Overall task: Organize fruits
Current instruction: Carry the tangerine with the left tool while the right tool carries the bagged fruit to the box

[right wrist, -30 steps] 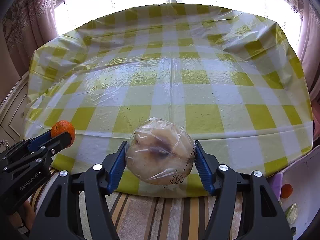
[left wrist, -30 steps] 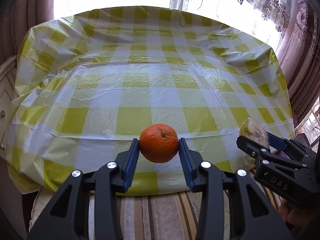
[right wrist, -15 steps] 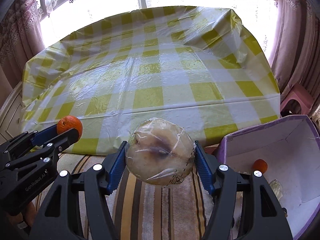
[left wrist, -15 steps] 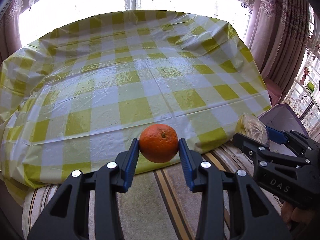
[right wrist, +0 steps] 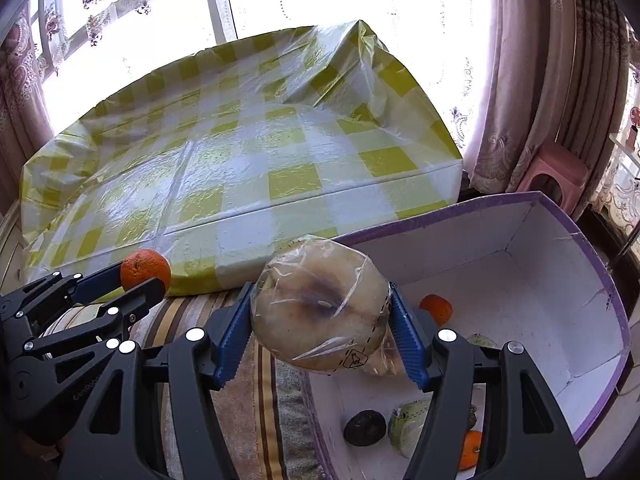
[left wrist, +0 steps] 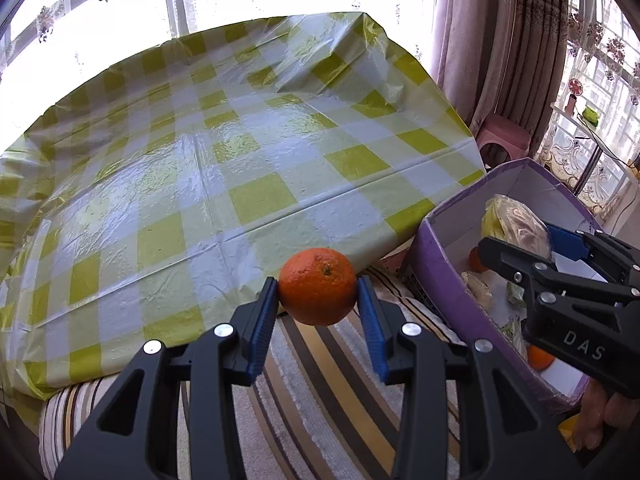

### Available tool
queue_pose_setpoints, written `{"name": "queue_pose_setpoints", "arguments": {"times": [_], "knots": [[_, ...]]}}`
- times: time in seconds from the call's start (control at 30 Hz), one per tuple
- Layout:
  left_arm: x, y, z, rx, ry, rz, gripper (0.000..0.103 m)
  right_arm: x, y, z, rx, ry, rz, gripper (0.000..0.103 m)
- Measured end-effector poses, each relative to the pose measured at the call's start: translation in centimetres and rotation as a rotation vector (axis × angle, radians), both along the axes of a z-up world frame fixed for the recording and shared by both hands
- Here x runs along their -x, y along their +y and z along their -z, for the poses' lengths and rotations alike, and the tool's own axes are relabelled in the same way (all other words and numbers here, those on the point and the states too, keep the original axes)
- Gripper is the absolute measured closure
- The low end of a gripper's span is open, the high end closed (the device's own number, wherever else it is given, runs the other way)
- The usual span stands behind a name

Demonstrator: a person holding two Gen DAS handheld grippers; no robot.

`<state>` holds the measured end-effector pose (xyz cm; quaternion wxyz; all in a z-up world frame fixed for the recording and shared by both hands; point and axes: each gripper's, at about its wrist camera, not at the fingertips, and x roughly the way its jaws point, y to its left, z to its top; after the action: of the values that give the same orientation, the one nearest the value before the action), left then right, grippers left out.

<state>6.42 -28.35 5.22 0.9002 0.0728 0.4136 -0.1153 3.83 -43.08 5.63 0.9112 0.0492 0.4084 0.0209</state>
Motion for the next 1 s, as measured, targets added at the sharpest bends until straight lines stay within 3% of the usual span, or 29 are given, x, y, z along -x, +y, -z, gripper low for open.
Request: {"name": "queue_pose_setpoints", "arguments": {"times": [0.3, 0.63, 0.77, 1.0], "knots": [[0.0, -4.7, 0.6, -0.005, 0.011, 0.106, 0.062, 1.4, -5.5, 1.4, 0.021, 0.029, 0.113, 0.040], [0.3, -10.0, 1.5, 0.108, 0.055, 0.293, 0.062, 3.1, -11.0, 3.2, 0.099, 0.077, 0.245, 0.040], [0.2, -12.3, 2.3, 0.143, 0.105, 0.362, 0.062, 3.4, -12.7, 4.2, 0.141, 0.106, 0.290, 0.040], [-0.5, -14.5, 4.3, 0.115, 0.187, 0.418, 0.061, 3.6, -14.1, 5.6, 0.176, 0.141, 0.345, 0.039]]}}
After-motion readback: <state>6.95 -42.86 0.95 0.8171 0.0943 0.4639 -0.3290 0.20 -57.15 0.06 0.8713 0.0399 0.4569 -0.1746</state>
